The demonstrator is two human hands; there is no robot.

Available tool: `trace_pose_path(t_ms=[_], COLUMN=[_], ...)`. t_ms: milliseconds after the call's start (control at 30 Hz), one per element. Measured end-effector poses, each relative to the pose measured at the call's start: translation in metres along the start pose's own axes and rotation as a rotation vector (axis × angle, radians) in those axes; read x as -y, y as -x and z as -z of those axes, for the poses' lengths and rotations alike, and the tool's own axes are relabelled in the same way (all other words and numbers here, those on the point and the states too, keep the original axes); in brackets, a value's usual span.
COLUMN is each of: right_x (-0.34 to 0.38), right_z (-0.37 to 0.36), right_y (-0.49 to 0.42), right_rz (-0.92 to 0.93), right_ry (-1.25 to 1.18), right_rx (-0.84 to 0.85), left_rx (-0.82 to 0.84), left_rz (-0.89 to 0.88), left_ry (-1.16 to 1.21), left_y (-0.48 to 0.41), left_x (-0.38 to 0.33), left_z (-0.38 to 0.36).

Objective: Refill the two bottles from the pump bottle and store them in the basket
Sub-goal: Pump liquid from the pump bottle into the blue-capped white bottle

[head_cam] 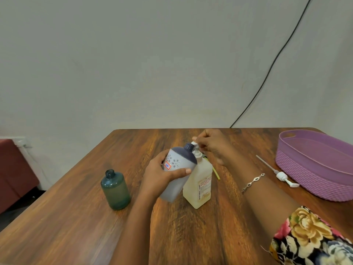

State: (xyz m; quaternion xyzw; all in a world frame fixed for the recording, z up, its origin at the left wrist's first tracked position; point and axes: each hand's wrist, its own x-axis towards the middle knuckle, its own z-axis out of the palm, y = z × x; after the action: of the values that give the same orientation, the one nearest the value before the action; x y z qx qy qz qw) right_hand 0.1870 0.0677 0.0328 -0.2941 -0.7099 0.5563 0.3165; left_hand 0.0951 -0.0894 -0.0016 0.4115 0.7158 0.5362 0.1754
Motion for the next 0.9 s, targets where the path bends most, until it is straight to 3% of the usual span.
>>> trace_pose_path(t_ms=[233, 900], right_x=[-0.011, -0.004], right_z=[-0.002, 0.000], right_y=[0.002, 0.004], right_rz=[0.029, -0.014], right_ry=[0.062, -0.084], right_rx=[0.019, 0.011], left_rx=[0.001, 0.025], left_rz=[0.006, 0.017], left_ry=[-0.017, -0.014], left_y=[-0.002, -0.004], left_x=[0.005, 0.004], left_z=[0.000, 0.005])
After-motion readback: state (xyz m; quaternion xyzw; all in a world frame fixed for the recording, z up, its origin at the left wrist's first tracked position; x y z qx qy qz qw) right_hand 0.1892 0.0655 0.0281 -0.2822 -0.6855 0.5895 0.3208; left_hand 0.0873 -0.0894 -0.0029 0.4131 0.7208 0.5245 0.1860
